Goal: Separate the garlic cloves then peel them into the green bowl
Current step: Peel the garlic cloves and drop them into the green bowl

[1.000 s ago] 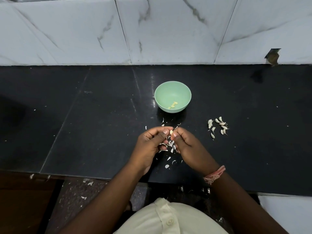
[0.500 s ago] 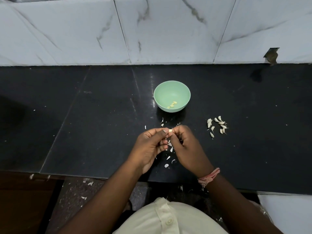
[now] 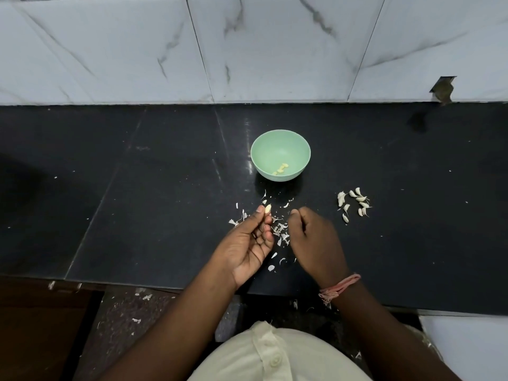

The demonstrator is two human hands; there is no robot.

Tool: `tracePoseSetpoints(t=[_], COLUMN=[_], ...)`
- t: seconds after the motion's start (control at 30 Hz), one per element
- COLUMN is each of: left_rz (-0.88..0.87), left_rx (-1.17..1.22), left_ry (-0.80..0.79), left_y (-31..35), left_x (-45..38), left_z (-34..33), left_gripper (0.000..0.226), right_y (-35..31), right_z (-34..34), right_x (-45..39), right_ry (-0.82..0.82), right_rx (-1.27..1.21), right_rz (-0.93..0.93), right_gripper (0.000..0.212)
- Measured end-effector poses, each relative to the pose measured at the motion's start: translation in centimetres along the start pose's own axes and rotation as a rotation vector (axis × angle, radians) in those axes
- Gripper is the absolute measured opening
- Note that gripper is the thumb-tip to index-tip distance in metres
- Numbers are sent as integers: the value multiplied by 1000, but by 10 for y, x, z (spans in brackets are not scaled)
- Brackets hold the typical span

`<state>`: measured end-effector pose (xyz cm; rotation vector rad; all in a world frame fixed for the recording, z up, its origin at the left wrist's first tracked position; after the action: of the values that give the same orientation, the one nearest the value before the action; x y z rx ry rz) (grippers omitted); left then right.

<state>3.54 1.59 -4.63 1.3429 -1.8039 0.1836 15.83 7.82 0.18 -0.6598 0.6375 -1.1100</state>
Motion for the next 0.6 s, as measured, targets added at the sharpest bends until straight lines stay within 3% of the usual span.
tracePoseSetpoints(t=[0.1, 0.17, 0.33, 0.47, 0.6], left_rz=[-29, -56, -133, -176, -190], left_rx=[-15, -35, -153, -198, -201], left_ry=[3, 10, 31, 31, 35], left_y=[2, 5, 11, 14, 16], left_x=[2, 3, 5, 5, 5], left_z=[-1, -1, 0, 1, 0], left_gripper=[21, 20, 10, 11, 13], right_y=[1, 2, -4, -1, -3], right_z=[-6, -3, 11, 0, -4], right_x=[0, 1, -3, -6, -7], right_ry=[-38, -40, 89, 21, 1], right_rx=[-37, -57, -174, -466, -494], right_rz=[46, 43, 24, -46, -23], right_gripper=[11, 22, 6, 16, 24])
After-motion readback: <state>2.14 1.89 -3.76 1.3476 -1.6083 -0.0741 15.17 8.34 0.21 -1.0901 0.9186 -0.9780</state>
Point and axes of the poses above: each hand's wrist, its own x-axis away from the middle knuckle, its own z-axis out of the back of the hand, y = z × x, the point moved 9 cm from there along -x, towards the middle knuckle, and after that the axes turned 7 degrees about z, right-handed, at the moved point
